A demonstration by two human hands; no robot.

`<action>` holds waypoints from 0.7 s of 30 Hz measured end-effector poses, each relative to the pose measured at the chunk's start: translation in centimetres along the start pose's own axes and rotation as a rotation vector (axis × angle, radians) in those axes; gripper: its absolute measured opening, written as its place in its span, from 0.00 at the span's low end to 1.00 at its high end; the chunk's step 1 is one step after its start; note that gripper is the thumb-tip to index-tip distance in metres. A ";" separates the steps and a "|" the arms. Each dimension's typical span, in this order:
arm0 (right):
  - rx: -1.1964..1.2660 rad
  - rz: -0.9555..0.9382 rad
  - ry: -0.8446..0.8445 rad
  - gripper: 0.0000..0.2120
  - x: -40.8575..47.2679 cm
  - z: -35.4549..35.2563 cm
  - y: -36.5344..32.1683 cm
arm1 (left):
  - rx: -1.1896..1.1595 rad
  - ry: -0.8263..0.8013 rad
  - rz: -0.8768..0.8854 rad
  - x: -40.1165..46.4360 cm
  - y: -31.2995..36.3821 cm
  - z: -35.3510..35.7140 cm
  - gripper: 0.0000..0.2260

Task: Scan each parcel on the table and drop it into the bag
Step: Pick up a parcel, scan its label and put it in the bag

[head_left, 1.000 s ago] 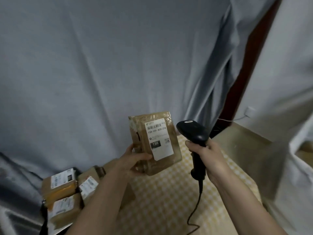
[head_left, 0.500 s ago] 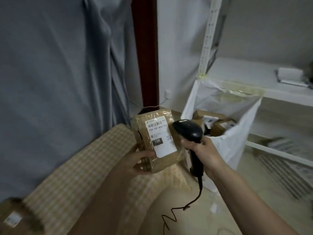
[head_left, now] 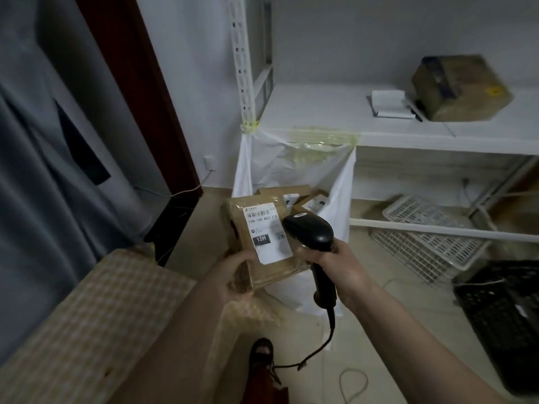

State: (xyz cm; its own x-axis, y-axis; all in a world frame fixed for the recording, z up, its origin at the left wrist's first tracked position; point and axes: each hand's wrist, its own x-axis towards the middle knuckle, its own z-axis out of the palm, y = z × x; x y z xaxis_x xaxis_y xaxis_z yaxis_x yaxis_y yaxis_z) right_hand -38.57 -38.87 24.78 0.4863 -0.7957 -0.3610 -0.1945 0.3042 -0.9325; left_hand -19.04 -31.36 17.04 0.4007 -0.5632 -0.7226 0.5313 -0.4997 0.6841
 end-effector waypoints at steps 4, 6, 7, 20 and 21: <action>-0.004 0.042 0.077 0.05 5.2 -1.1 -0.9 | 0.046 -0.018 -0.025 5.2 3.9 2.6 0.22; 0.009 0.056 0.095 0.04 8.3 -1.0 -1.6 | 0.078 -0.011 -0.030 7.9 6.2 3.7 0.21; 0.019 0.063 0.108 0.04 10.0 -0.9 -1.9 | 0.101 0.001 -0.036 9.6 7.4 4.2 0.21; 0.069 0.174 0.264 0.07 25.8 -0.8 -2.2 | 0.483 -0.066 0.027 28.5 17.3 13.2 0.20; 0.069 0.174 0.278 0.07 26.5 -1.1 -2.2 | 0.471 -0.086 0.034 29.6 17.4 13.9 0.19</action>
State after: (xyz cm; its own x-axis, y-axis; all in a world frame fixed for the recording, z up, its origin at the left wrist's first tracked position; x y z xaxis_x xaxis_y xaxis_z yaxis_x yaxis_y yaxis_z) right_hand -26.16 -61.19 17.25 0.1981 -0.8381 -0.5083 -0.1916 0.4755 -0.8586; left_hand -8.25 -65.88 8.93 0.3386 -0.6270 -0.7016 0.1149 -0.7125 0.6922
